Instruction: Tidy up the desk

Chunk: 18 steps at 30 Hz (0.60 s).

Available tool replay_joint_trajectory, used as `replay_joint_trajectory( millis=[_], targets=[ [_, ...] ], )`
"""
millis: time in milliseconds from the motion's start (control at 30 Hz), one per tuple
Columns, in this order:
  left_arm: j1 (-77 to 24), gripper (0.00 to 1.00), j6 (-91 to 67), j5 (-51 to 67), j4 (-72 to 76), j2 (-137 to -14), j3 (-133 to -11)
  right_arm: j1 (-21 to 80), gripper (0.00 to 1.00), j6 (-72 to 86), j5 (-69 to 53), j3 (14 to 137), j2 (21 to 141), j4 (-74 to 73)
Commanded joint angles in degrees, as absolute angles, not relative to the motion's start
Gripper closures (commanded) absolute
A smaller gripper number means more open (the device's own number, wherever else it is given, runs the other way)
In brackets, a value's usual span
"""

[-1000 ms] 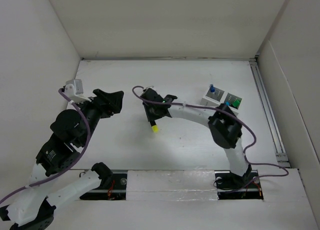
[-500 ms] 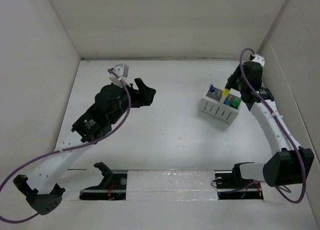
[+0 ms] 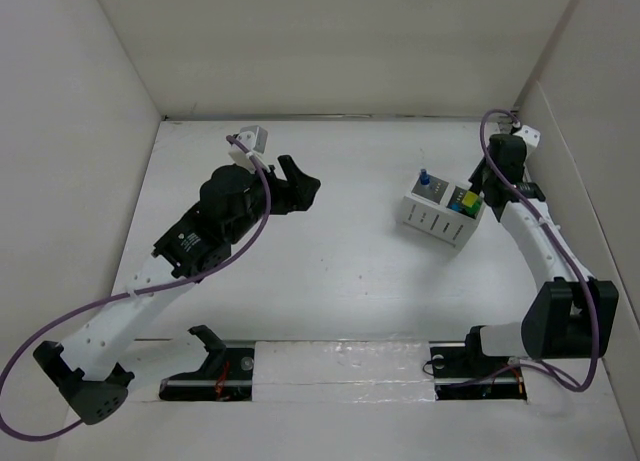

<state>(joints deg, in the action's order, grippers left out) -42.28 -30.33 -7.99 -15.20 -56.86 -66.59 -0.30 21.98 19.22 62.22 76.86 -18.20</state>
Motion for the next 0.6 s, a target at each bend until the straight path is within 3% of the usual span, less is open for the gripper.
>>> replay_joint_trajectory(
  millis=[0,233,367,500,567],
  targets=[
    [-42.10,0.30,-30.76,-7.38,-11.78,-56.86,-67.59,0.43,0.97,20.92,26.69,62.22,77.43,-14.06],
    [-42.10,0.30,-29.53,-7.73,-11.69,-58.36,-69.00,4.39,0.92,20.83,34.62,63.02,80.16,-15.21],
    [-42.10,0.30,-29.53,-7.74,-11.25,-58.10,-68.03,7.11,0.83,21.88,36.82,62.23,79.89,-16.08],
    [-42.10,0.30,-29.00,-7.91,-11.34,-57.92,-68.12,9.49,0.63,23.81,40.16,61.09,79.02,-17.57],
    [-42.10,0.30,-28.83,-8.08,-11.34,-57.74,-67.94,10.10,0.60,24.43,41.13,60.82,78.14,-18.19]
  ],
)
